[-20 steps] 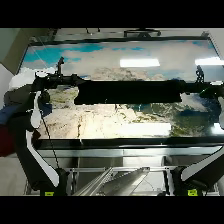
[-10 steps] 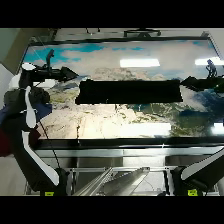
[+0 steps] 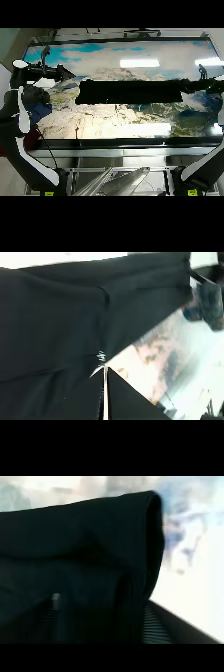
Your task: Fold the shirts.
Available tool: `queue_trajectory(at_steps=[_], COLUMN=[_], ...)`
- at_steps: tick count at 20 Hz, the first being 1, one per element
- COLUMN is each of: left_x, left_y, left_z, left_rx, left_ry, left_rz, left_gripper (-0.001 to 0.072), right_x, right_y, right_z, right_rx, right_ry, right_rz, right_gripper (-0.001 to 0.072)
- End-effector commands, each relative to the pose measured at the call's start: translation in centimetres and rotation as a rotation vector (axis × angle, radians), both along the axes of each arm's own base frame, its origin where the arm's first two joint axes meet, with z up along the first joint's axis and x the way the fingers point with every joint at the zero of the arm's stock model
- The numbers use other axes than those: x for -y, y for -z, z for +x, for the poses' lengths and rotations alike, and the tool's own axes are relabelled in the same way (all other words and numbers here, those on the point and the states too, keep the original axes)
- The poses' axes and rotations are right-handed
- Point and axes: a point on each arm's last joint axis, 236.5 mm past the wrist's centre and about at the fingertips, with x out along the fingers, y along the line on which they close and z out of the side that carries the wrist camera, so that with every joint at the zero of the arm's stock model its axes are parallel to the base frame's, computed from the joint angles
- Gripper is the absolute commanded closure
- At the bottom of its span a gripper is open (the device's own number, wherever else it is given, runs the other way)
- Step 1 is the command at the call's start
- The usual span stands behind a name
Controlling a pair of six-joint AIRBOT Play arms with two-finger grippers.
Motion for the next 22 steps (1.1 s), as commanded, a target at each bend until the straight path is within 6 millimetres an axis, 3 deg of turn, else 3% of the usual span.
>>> queue_trajectory(at_steps=[1,2,4,6,8,10,12,14,17,19,22], left_x=[4.5,6.2,9.9,14.9,20.6,25.6,29.5,32.7,35.0,34.7,33.2], left_y=[-0.2,-0.2,0.1,1.3,4.5,9.2,13.3,15.5,16.9,16.8,16.5], left_z=[-1.1,-1.0,-0.2,1.2,1.7,0.4,-1.3,-2.4,-2.6,-2.3,-1.8], left_rx=[0.004,0.018,0.068,0.129,0.131,0.079,0.022,-0.016,-0.1,-0.111,-0.125], left_ry=[0.083,0.094,0.092,0.06,0.03,0.024,0.027,0.046,0.011,-0.001,-0.019], left_rz=[-0.002,0.003,0.024,0.037,0.045,0.061,0.073,0.064,0.03,0.027,0.03], left_gripper=[0.0706,0.0706,0.0706,0.0706,0.0706,0.0705,0.0706,0.0706,0.0707,0.0707,0.0707], right_x=[-1.9,-2.1,-2.7,-3.0,-4.0,-6.1,-8.4,-11.1,-16.0,-18.2,-20.2], right_y=[-0.1,-0.6,-2.6,-5.4,-9.6,-15.2,-19.9,-22.5,-25.4,-26.7,-27.3], right_z=[-0.2,0.0,0.8,1.4,1.5,1.3,0.7,-0.2,-2.3,-3.1,-3.6], right_rx=[-0.001,0.009,0.046,0.079,0.132,0.218,0.29,0.305,0.312,0.333,0.332], right_ry=[-0.051,-0.051,-0.05,-0.048,-0.081,-0.134,-0.185,-0.239,-0.358,-0.403,-0.436], right_rz=[0.051,0.061,0.113,0.143,0.193,0.29,0.349,0.354,0.365,0.358,0.362], right_gripper=[0.0624,0.0696,0.0697,0.0697,0.0696,0.0697,0.0697,0.0696,0.0696,0.0696,0.0696])
